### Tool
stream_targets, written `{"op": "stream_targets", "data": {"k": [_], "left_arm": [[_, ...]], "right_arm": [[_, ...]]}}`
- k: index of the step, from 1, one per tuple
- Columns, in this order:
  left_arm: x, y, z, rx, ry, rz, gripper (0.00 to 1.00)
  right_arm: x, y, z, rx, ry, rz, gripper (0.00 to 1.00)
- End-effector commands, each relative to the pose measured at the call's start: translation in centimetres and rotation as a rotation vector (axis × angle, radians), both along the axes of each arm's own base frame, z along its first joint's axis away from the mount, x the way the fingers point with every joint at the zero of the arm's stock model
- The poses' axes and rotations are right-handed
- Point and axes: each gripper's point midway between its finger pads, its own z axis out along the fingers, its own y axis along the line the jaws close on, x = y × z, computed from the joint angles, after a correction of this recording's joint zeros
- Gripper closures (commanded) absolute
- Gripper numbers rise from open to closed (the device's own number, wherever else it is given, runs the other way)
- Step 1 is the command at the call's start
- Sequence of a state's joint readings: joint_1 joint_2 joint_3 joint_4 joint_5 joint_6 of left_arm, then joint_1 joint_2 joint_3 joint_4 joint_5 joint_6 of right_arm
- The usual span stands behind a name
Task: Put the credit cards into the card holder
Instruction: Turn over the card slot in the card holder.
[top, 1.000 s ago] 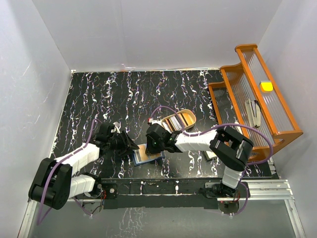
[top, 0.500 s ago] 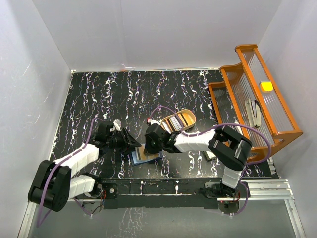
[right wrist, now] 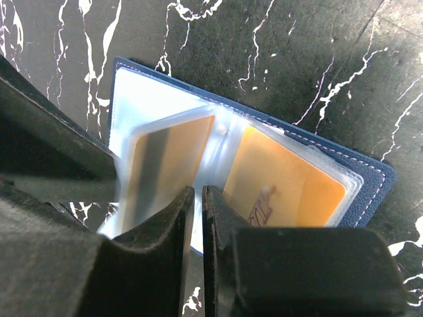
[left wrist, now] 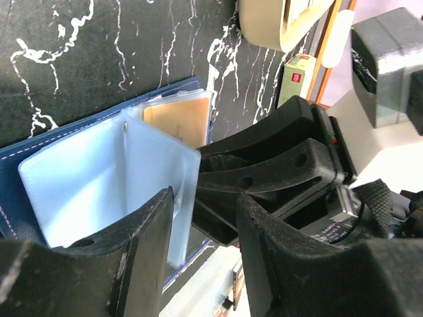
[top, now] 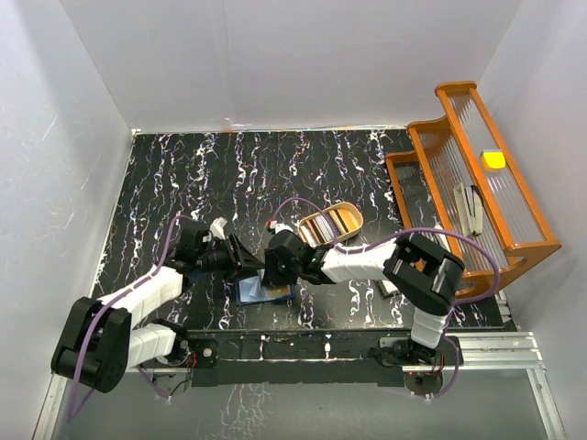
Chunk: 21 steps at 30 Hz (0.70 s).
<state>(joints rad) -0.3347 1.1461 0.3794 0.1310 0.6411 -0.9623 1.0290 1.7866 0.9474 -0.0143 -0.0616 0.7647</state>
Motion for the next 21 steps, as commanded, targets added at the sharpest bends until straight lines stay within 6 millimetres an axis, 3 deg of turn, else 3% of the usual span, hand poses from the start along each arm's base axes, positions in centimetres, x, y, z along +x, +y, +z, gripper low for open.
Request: {"op": "stream_targets", "data": {"k": [1,4,6,14,18,21], "left_arm": [[-0.2,-0.1,-0.1,0.000,0.021,-0.019,0.59],[-0.3,0.1,-0.9,0.025,0.039,-0.017,0.68],[-0.3,0.2,-1.2,0.033,0.042,-0.013,0.73],[0.0,0.1,-0.7,0.029,0.027,-0.011,0.75],[0.0,0.2,-0.9,0.037,0.029,-0.008,0.87],[0.0,0.2,-1.1,0.037,0.035,-0.006,0.90]], "right_arm": [[0.8,0.1,1.0,0.005,-0.069,-0.009,0.86],[0.9,-0.3,1.1,0.001,-0.082,-0.021,0.84],[1.0,-0.4,2.2,0.026,-0.101,-0.029,0.83],[0.8,-0.5,2.0,0.033,-0.096,-0.026,0.80],[1.1,-0.7,3.1,0.043,-0.123,-0.041,0.77],[1.2,-1.1,3.6,0.043,-0.137,-0.053,0.74]]}}
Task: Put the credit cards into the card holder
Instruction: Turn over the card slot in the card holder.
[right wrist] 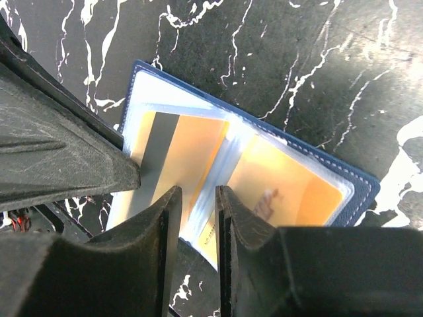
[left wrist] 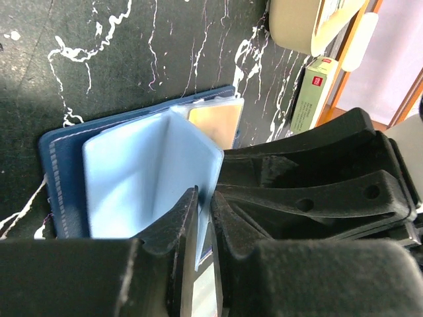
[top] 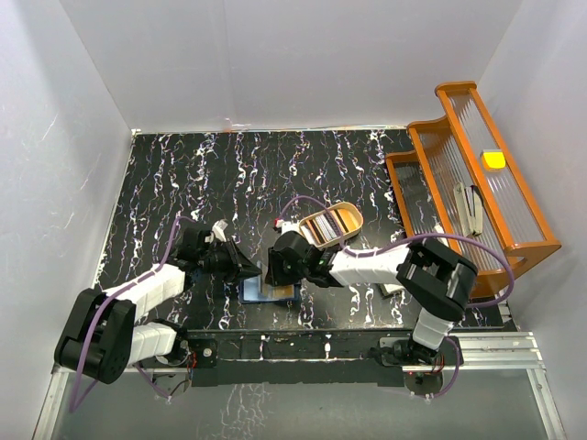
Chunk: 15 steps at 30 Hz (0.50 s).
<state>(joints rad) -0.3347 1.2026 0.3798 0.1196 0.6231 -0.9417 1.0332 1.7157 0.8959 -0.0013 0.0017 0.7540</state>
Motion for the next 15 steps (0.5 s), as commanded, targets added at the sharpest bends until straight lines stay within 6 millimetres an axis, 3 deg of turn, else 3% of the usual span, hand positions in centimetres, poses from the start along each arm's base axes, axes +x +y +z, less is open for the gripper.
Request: {"op": "stream_targets", "data": {"k": [1,5,11,15], "left_arm": [[0.2,-0.1,0.5,-0.002,-0.009,-0.006,0.90],[0.3,0.1,0.5,0.020,-0.007,-0.006,0.91],[0.7,-0.4,1.4,-0.003,-0.023,-0.017,0.72],[0.8,-1.4,2.6,-0.087,-0.030,-0.035,0.67]], "right_arm": [[0.9,0.0,2.7,0.041,-0.079,-0.024,0.73],[0.6,-0.3,3.2,0.047,-0.080,-0.019,0.68],[0.8,-0.8,4.5,0.056,-0.105,-0.040,0.66],[1.6,-2.0,5.3,0.020,-0.152,-0.079,0.66]]}}
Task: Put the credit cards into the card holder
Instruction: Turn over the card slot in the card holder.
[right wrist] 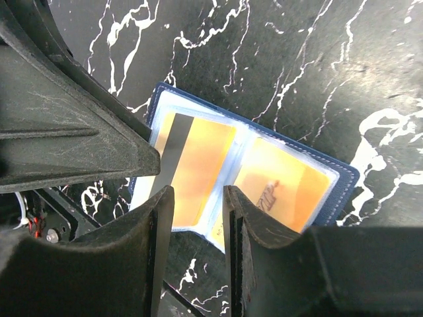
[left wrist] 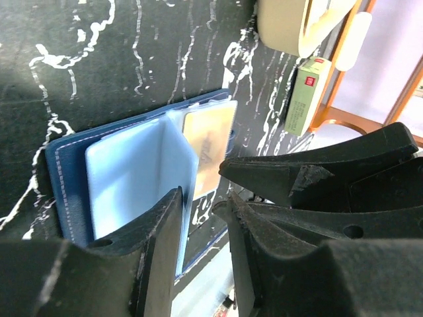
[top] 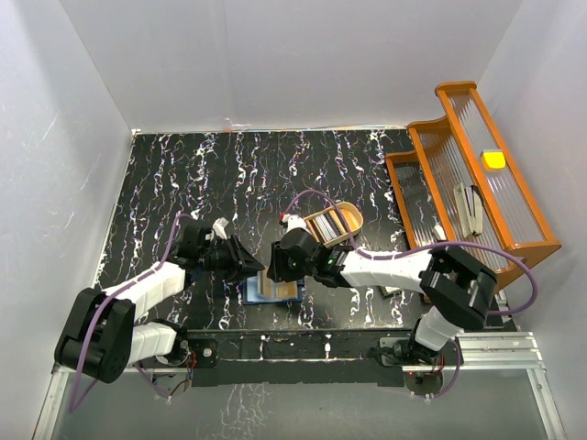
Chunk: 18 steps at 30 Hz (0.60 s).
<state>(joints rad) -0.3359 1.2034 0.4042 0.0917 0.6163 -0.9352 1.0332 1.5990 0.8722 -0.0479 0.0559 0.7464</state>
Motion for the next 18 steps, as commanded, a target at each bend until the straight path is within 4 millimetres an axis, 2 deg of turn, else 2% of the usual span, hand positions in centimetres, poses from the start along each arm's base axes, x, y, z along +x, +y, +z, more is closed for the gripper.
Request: {"op": "stream_targets", "data": {"k": [1,4,10,18], "left_arm": [[0.5,-1.7,2.5,-0.119,-0.030,-0.042,0.67],[0.4,-2.7,3.1,-0.156,-0.036,-0.063,0.64],[-0.3,-4.9,3.2,-0.182,-0.032,-0.115,0.62],[-0.2,-5.3,3.0,-0.156,-0.043,-0.127,0.62]], "right_arm": [[1.5,-1.2,2.6,-0.016,-0.106,-0.060,0.66],[2.4,-2.7,3.3,-0.068,-0.152,-0.105,0.65],[5.2,-6.3,6.1,-0.119,-0.232,-0.190,0.62],[10.0,-11.5,7.7,-0.196,-0.272,-0.278,0.58]]}}
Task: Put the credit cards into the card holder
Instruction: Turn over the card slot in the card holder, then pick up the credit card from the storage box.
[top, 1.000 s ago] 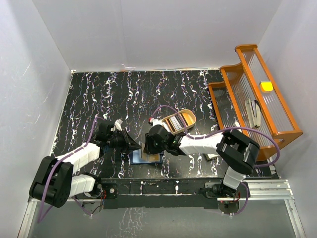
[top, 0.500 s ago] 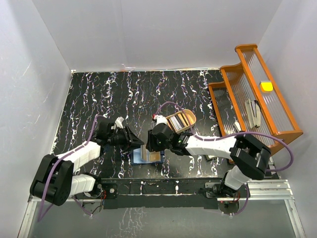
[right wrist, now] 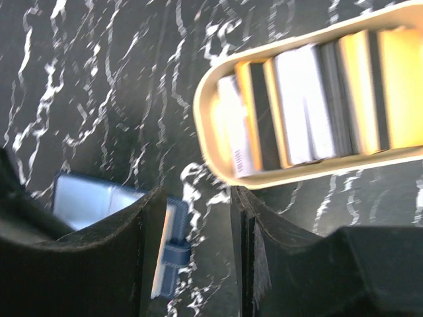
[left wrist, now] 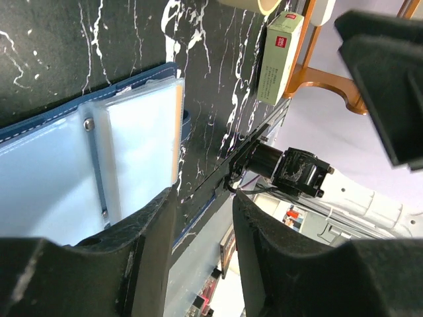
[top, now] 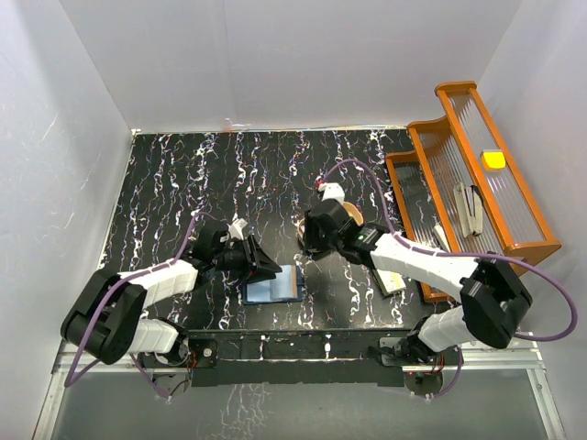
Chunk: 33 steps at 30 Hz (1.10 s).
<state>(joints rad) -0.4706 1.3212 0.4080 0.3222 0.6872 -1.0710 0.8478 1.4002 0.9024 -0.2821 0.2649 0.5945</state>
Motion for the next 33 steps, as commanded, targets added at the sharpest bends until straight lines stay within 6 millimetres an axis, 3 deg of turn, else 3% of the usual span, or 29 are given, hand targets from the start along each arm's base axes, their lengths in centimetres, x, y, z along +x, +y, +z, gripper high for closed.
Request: {"op": "stream_targets", "data": {"k": [1,8,13,20,28,33], "left_arm": [[1.0,-0.6,1.8,-0.017,-0.064,-0.008,0.62],[1.5,1.0,1.4,0.122,-0.120,0.007,0.62],[1.7,3.3,0.5,0.303,-0.143,0.021,0.58],[1.4,5.1,-0.2,0.411,-0.147,0.020,0.58],[0.6,5.3,-0.8,0.405,-0.142,0.015,0.57],[0.5,5.2,-1.0,0.400,-0.139,0.007,0.57]], "right_arm": [[3.3,-2.3,3.1,-0.039,-0.088,-0.044,0.57],[6.3,-4.4,2.4,-0.108,-0.061,-0.072,0.51],[8.1,-5.1,1.8,-0.180,-0.049,-0.085,0.44],[10.4,-5.8,0.9,-0.249,-0.027,-0.103,0.32],[11.7,-5.5,-3.3,-0.243,0.068,-0.052,0.14],[13.0,-6.3,-4.5,-0.240,0.073,-0.062,0.02]]}}
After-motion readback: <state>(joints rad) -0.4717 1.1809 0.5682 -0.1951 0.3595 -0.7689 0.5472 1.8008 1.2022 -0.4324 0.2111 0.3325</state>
